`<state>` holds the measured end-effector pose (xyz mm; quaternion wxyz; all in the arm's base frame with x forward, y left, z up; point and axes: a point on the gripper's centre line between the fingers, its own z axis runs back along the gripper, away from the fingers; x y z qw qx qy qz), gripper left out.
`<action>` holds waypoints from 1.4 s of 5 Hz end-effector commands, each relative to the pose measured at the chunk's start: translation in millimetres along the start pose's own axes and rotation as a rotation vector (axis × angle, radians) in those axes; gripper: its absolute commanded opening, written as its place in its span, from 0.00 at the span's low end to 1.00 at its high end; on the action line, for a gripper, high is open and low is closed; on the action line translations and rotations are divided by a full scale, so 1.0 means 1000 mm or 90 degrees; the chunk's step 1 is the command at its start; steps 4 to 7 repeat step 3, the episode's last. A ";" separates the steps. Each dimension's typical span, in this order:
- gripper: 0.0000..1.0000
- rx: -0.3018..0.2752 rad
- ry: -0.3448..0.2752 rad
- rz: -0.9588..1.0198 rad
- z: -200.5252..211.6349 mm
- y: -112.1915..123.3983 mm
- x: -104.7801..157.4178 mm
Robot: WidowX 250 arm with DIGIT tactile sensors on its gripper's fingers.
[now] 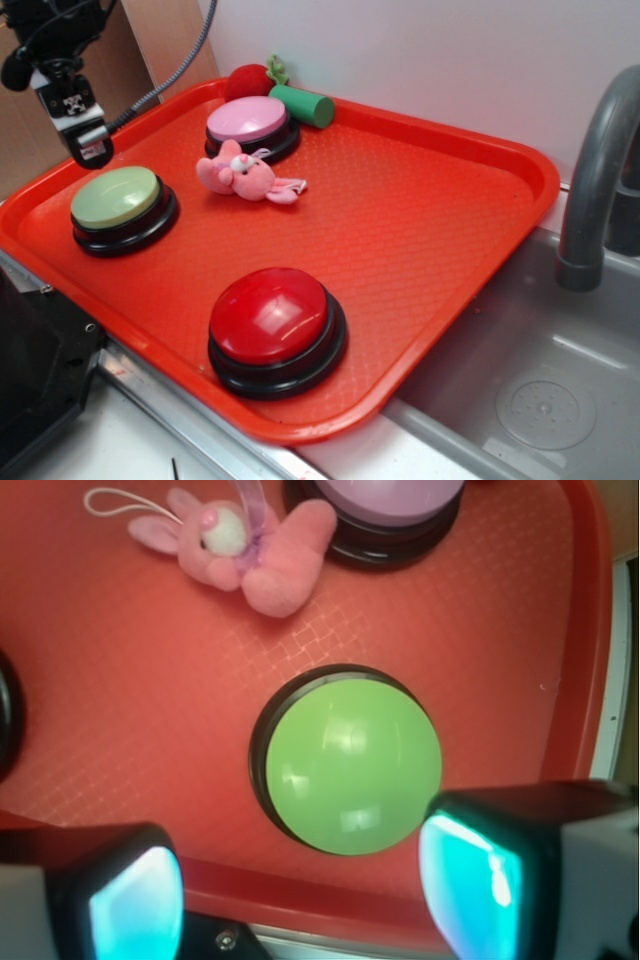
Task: Push the green button.
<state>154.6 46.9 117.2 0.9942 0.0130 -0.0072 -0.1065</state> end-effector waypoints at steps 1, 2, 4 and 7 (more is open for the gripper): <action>1.00 0.027 -0.034 0.008 0.026 -0.001 0.006; 1.00 0.023 -0.028 -0.007 0.032 -0.002 0.008; 1.00 0.027 -0.038 -0.016 0.036 -0.005 0.007; 1.00 0.027 -0.038 -0.016 0.036 -0.005 0.007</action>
